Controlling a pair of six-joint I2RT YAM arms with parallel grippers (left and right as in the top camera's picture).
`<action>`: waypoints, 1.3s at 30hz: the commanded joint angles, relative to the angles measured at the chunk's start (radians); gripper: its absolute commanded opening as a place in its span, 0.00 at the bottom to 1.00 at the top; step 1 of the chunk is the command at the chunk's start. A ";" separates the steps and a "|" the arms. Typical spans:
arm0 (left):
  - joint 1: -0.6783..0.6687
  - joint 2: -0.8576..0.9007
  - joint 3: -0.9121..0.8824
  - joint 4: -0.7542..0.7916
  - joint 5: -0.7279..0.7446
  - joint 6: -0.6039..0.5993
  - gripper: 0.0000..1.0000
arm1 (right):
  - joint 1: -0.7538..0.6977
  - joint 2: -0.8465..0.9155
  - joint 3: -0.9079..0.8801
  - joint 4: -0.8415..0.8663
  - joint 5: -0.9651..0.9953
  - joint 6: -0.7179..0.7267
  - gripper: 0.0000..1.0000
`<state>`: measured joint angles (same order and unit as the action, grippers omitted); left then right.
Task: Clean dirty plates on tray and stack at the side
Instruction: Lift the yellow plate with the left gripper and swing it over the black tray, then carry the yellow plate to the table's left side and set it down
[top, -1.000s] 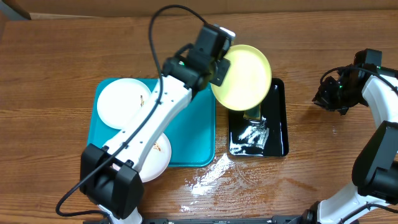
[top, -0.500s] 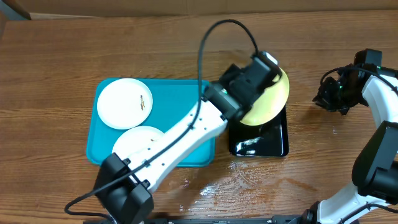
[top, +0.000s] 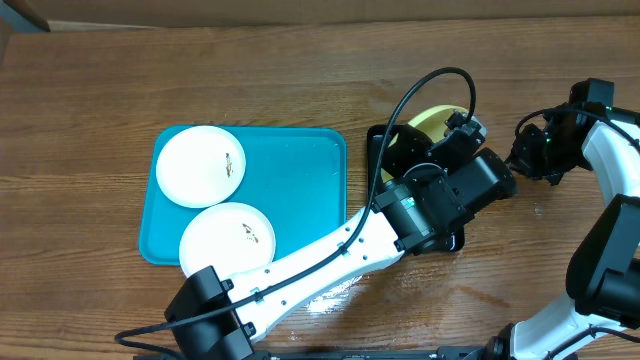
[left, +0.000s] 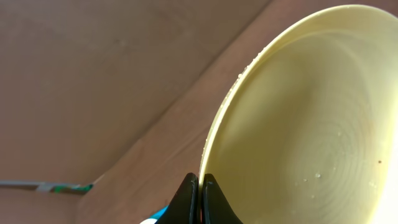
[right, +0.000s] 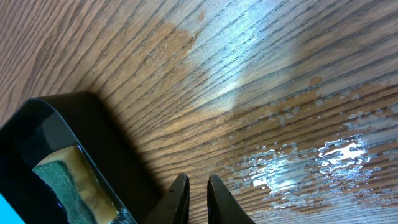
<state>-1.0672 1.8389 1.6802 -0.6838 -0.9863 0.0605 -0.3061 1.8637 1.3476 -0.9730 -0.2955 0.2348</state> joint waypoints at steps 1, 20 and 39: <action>-0.002 -0.034 0.031 -0.003 -0.105 0.006 0.04 | -0.005 -0.001 0.018 0.001 0.010 -0.003 0.13; -0.051 -0.034 0.029 0.008 -0.072 0.006 0.04 | -0.005 -0.001 0.018 -0.004 0.010 0.000 0.13; 1.097 -0.061 0.273 -0.395 1.274 -0.198 0.04 | -0.003 -0.001 0.018 -0.002 0.008 0.000 0.13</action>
<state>-0.2173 1.8034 1.9297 -1.0340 0.0139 -0.0937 -0.3069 1.8637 1.3476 -0.9794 -0.2939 0.2356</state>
